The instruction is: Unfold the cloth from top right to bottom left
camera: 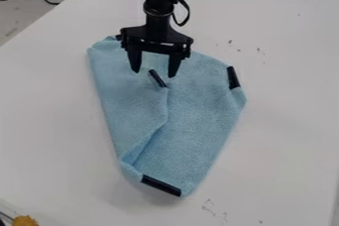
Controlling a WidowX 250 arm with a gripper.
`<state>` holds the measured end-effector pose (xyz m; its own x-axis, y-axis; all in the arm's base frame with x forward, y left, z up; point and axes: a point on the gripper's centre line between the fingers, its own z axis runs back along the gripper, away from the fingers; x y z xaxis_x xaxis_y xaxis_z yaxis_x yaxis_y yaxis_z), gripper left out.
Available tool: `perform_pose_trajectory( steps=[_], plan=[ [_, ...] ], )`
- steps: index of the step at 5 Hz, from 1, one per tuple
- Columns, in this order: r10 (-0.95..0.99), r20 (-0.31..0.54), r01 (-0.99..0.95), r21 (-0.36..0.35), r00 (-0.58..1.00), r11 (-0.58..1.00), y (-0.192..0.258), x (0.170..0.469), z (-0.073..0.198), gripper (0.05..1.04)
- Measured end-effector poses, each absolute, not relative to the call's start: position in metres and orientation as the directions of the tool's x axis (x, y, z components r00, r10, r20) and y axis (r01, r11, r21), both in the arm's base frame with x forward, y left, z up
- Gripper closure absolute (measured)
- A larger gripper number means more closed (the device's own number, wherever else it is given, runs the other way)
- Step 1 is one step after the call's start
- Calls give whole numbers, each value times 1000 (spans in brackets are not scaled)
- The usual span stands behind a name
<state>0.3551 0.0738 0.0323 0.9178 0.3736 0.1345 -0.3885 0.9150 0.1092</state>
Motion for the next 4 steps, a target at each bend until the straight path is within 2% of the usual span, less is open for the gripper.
perform_pose_trajectory(
  steps=[2,3,4],
  plan=[
    [399,116,-409,85,910,908,79,349,18,104],
    [398,115,-408,77,910,910,79,349,17,208],
    [398,107,-406,73,911,911,78,349,14,376]
  ],
)
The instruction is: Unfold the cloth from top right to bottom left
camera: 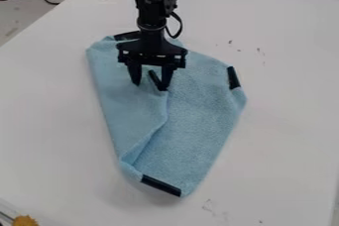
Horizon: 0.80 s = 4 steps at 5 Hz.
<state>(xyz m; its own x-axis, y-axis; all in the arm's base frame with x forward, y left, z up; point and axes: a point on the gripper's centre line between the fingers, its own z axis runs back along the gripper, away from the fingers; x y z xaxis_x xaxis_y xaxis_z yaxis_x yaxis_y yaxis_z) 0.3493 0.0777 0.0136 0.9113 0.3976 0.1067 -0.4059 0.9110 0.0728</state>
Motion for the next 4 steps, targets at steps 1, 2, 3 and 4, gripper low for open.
perform_pose_trajectory(
  steps=[1,2,3,4],
  plan=[
    [393,104,-401,76,914,913,78,349,13,674],
    [392,102,-400,76,914,913,78,350,14,886],
    [393,97,-401,80,914,912,78,349,14,1007],
    [397,92,-405,95,913,909,80,348,16,1029]
  ],
)
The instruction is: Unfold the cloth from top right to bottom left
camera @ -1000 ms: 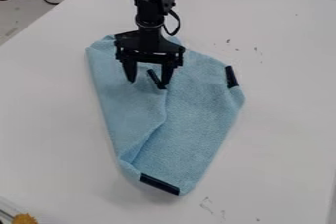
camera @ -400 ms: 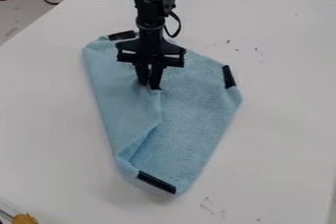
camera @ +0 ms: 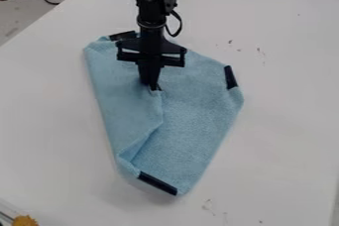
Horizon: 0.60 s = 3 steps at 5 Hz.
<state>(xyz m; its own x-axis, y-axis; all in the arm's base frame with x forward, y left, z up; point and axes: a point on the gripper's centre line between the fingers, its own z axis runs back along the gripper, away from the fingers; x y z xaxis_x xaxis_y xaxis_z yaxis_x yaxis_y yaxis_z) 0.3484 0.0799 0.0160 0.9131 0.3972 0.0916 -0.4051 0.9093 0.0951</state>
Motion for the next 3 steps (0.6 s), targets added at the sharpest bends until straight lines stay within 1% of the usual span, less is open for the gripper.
perform_pose_trajectory(
  steps=[1,2,3],
  plan=[
    [402,80,-409,124,912,904,79,345,19,1029],
    [426,149,-444,127,892,887,80,346,53,1029],
    [455,196,-478,97,869,873,86,341,66,1029]
  ],
)
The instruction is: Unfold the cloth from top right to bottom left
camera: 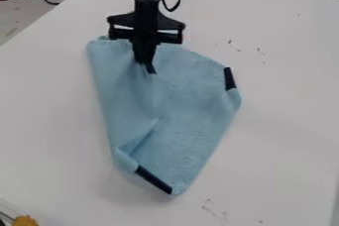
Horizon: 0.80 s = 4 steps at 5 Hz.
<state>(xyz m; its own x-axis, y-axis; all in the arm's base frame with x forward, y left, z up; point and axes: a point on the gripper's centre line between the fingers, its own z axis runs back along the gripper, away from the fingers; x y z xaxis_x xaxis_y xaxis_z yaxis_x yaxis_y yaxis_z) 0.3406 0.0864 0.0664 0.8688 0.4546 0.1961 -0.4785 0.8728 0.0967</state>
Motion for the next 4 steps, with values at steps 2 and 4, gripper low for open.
perform_pose_trajectory(
  steps=[2,4],
  plan=[
    [586,188,-603,44,788,797,153,312,67,1030],
    [701,82,-702,-13,709,712,204,260,31,1030]
  ],
)
